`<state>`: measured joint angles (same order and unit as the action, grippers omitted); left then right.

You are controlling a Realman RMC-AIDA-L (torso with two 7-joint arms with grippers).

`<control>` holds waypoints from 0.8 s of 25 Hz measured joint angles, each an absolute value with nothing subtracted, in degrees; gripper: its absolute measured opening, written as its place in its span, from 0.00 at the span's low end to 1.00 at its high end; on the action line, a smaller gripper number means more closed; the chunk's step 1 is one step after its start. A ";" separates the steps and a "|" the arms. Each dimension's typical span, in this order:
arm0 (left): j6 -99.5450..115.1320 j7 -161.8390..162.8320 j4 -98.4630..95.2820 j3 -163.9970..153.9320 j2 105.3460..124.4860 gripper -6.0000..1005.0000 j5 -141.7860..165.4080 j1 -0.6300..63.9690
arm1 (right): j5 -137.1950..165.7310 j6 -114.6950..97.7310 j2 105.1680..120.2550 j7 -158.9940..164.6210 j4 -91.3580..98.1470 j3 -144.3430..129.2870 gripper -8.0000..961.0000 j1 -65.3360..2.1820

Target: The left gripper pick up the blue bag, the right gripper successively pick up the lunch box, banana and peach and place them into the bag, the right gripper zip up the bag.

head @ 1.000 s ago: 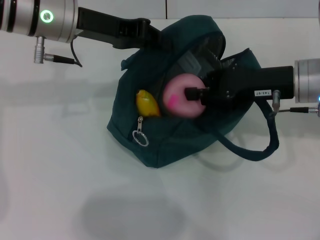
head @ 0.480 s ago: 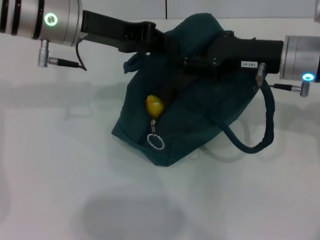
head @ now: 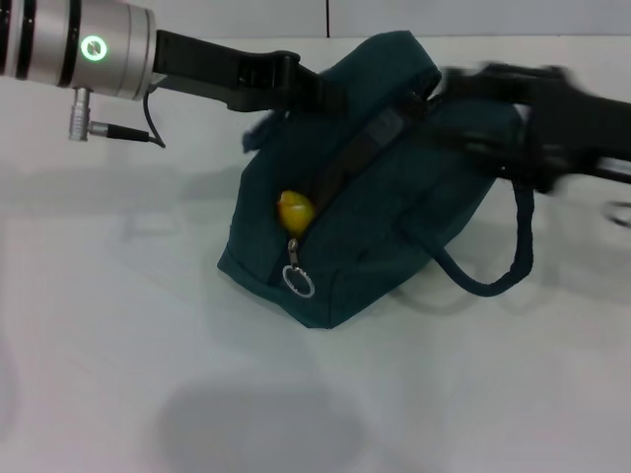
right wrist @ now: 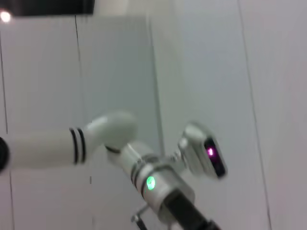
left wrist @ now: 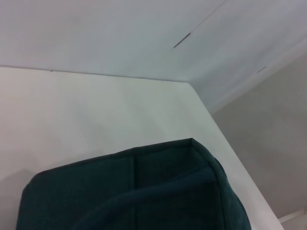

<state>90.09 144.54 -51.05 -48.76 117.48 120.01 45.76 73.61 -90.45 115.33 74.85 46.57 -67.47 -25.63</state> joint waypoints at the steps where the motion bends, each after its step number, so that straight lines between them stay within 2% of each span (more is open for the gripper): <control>1: 90.10 144.51 -51.05 -48.80 117.51 0.06 120.00 45.73 | 73.74 -93.19 115.29 73.58 46.53 -64.98 0.59 -24.11; 5: 90.08 144.50 -51.06 -48.77 117.52 0.06 120.00 45.45 | 73.96 -98.44 114.53 68.55 45.30 -56.47 0.59 -15.70; 10: 90.08 144.49 -51.12 -48.65 117.51 0.06 120.01 44.51 | 74.97 -95.35 114.07 64.91 41.92 -53.69 0.59 -9.81; 14: 90.08 144.51 -51.13 -48.69 117.51 0.06 120.03 43.96 | 77.69 -91.71 114.45 65.00 37.32 -54.45 0.59 -11.42; 20: 90.08 144.56 -51.49 -48.82 117.92 0.06 120.06 43.92 | 77.70 -90.87 114.56 65.50 27.66 -54.80 0.59 -19.50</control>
<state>90.08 144.56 -51.49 -48.82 117.92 120.06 43.92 77.70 -90.87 114.56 65.50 27.66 -54.80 -19.50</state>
